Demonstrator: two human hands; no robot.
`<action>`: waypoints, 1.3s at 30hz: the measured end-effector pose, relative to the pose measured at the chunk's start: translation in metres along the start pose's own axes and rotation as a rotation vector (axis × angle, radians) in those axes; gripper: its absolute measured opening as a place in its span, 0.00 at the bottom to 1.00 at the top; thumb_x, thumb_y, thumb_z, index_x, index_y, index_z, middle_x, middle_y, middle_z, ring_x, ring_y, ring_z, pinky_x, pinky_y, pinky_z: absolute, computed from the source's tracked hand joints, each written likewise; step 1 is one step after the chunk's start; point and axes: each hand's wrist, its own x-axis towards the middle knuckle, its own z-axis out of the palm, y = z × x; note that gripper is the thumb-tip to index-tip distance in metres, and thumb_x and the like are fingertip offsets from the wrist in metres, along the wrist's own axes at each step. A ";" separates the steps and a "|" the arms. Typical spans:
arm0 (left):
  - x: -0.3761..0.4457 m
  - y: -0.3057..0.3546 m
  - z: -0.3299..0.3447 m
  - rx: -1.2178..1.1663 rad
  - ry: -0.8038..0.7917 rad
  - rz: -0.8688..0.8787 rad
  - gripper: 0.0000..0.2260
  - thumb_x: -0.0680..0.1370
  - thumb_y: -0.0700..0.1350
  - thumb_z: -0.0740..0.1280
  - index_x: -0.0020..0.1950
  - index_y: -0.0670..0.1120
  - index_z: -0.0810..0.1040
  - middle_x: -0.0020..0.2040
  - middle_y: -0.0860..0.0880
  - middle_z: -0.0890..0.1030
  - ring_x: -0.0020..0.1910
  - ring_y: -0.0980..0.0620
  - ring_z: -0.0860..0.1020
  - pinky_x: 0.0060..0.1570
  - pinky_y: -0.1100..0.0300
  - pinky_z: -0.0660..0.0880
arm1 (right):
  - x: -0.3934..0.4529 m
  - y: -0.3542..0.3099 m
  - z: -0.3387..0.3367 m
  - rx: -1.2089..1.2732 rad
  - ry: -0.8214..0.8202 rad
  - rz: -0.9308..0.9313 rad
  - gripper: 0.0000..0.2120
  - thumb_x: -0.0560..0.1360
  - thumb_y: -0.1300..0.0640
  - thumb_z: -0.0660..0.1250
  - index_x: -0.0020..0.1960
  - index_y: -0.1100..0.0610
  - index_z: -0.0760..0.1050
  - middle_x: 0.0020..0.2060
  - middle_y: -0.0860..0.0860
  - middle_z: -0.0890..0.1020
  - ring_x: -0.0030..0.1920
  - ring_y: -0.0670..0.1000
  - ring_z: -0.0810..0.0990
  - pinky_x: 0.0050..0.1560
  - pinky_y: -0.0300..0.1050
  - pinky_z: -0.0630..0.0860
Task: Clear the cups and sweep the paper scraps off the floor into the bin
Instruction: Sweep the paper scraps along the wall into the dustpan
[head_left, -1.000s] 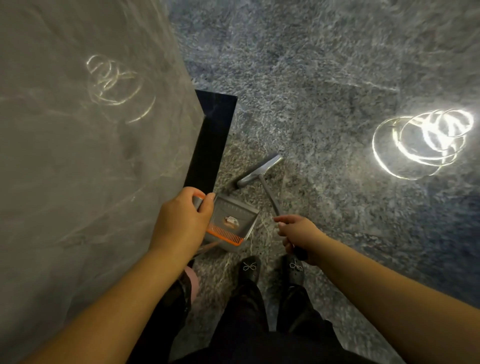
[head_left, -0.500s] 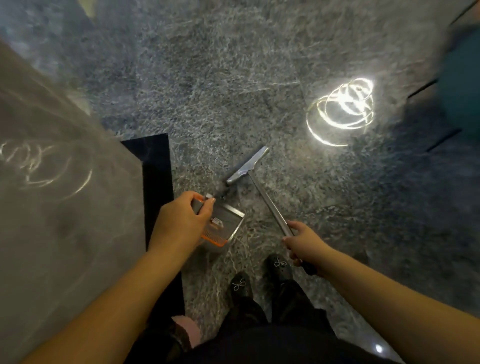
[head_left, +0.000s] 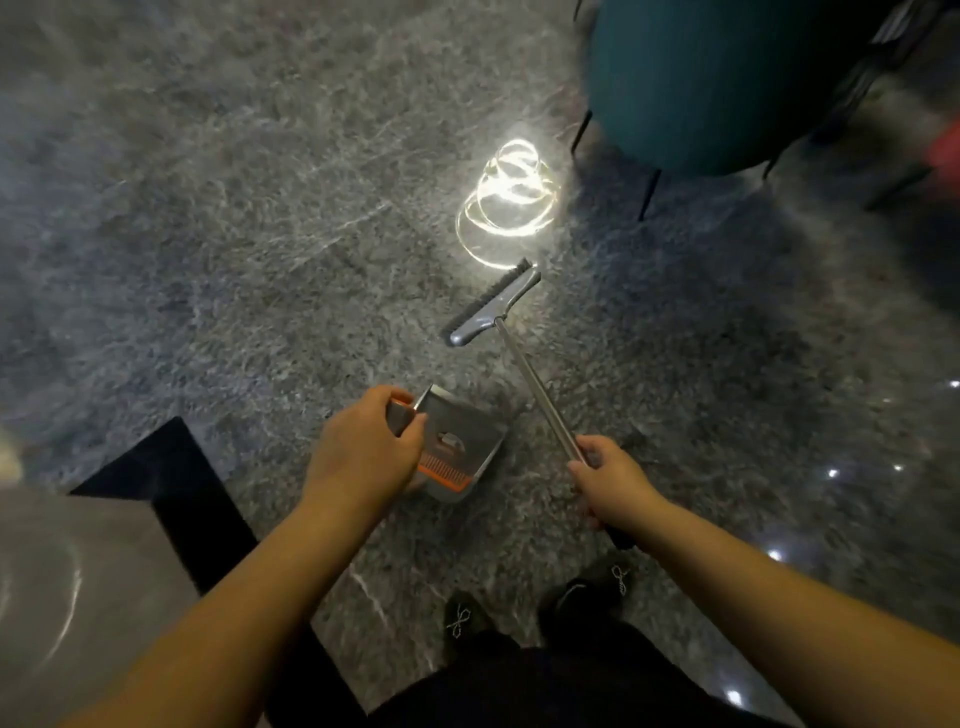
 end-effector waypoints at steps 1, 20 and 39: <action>0.004 0.013 0.007 0.009 -0.014 0.026 0.11 0.78 0.50 0.68 0.59 0.49 0.78 0.52 0.47 0.82 0.48 0.47 0.78 0.46 0.54 0.74 | 0.002 0.005 -0.012 0.020 0.018 0.008 0.20 0.81 0.55 0.59 0.72 0.52 0.62 0.47 0.56 0.77 0.35 0.53 0.76 0.30 0.45 0.73; 0.033 0.279 0.155 0.147 -0.248 0.481 0.11 0.79 0.48 0.68 0.59 0.46 0.78 0.50 0.42 0.83 0.50 0.41 0.79 0.42 0.55 0.69 | 0.001 0.151 -0.241 0.276 0.308 0.216 0.23 0.80 0.58 0.60 0.74 0.54 0.60 0.51 0.54 0.74 0.33 0.50 0.72 0.30 0.40 0.68; 0.060 0.397 0.225 0.344 -0.492 0.740 0.08 0.80 0.48 0.66 0.55 0.45 0.77 0.48 0.46 0.81 0.44 0.46 0.76 0.43 0.52 0.73 | -0.005 0.236 -0.270 0.067 0.257 0.503 0.16 0.79 0.56 0.61 0.66 0.53 0.70 0.58 0.55 0.77 0.52 0.55 0.78 0.49 0.43 0.75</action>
